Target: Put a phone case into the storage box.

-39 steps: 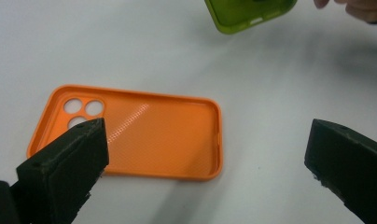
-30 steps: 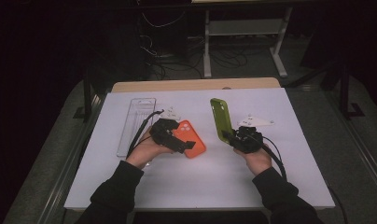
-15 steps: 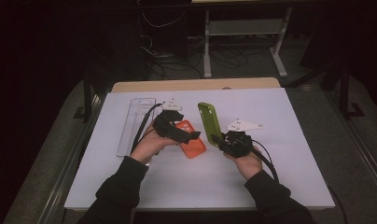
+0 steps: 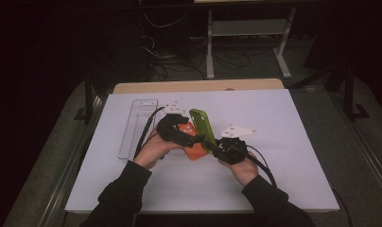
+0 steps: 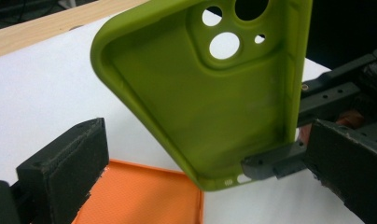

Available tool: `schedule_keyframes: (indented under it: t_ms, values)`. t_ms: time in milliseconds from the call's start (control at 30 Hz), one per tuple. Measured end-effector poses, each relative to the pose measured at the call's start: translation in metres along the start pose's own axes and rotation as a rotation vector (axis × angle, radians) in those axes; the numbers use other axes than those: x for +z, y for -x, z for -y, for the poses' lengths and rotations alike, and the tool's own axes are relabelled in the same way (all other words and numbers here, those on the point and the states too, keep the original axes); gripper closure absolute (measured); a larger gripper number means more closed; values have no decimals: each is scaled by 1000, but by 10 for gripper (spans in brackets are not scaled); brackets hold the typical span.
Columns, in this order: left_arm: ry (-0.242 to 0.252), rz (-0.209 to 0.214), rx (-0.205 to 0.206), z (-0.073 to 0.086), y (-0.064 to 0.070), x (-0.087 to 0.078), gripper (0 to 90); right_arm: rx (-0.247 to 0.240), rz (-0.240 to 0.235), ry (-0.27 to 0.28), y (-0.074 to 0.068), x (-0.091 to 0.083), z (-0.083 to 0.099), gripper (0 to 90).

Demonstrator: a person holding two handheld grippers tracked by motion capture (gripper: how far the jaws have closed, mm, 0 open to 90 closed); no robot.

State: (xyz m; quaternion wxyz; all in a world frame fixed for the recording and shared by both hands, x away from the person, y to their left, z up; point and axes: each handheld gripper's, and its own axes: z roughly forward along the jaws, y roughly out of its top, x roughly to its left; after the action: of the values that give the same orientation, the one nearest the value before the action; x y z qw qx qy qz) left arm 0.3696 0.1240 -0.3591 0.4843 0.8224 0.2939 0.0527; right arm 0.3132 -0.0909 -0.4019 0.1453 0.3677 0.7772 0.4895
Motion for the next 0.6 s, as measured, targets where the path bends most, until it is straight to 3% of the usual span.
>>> schedule_keyframes:
  t_ms: [167,600]
  values:
    - [18,14,17,-1,0,0,0,-14,-17,5,-5,1,0,756]
    - [74,18,-27,1,1,2,0,-22,-54,0,-18,8,2,755]
